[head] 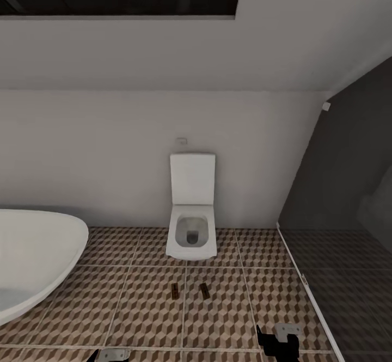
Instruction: Take the four mousetraps from the cabinet in the bathroom and place them on the bathroom floor. Make sure all four end up on the same floor surface, and ensure that at least two of them are either under or directly next to the same bathroom sink.
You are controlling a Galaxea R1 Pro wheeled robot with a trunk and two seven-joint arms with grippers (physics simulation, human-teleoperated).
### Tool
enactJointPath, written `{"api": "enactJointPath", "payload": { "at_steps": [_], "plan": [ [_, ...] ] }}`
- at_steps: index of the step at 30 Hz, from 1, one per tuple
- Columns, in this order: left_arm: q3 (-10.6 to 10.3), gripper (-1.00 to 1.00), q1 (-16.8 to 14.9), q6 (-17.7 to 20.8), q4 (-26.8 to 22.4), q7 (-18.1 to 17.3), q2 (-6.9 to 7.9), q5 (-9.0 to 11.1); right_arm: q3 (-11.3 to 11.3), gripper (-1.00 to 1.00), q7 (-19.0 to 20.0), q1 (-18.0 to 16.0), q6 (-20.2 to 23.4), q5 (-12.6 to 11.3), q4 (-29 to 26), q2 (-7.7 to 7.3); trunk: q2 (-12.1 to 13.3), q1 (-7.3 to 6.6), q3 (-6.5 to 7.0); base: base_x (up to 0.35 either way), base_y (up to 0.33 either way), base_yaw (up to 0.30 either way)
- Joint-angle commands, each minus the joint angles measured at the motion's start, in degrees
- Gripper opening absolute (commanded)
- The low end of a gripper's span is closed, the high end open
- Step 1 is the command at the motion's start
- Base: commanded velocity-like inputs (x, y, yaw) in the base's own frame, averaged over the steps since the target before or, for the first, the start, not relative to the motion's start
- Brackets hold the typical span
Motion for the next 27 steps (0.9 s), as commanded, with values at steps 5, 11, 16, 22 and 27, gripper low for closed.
{"api": "enactJointPath", "payload": {
  "at_steps": [5, 11, 16, 22, 27],
  "plan": [
    [-0.49, 1.0, -0.08, -0.27, 0.18, 0.28, -0.04, 0.14, 0.5, 1.0, -0.26, -0.04, -0.09, -0.3, 0.01, 0.0, -0.12, 0.03, -0.11, 0.0, 0.0, 0.0],
    [-0.49, 1.0, -0.08, -0.25, 0.15, 0.3, -0.04, 0.14, 0.5, 1.0, -0.26, -0.04, -0.09, -0.27, 0.01, 0.0, -0.12, 0.03, -0.11, 0.0, 0.0, 0.0],
    [-0.49, 1.0, -0.08, -0.24, 0.17, 0.31, -0.04, 0.14, 0.5, 1.0, -0.26, -0.04, -0.11, -0.28, 0.01, 0.0, -0.12, 0.03, -0.11, 0.0, 0.0, 0.0],
    [-0.49, 1.0, -0.08, -0.27, 0.18, 0.31, -0.04, 0.14, 0.5, 1.0, -0.26, -0.04, -0.11, -0.26, 0.01, 0.0, -0.12, 0.03, -0.11, 0.0, 0.0, 0.0],
    [-0.49, 1.0, -0.08, -0.28, 0.19, 0.27, -0.04, 0.14, 0.5, 1.0, -0.26, -0.04, -0.13, -0.27, 0.01, 0.0, -0.12, 0.03, -0.11, 0.0, 0.0, 0.0]
  ]
}}
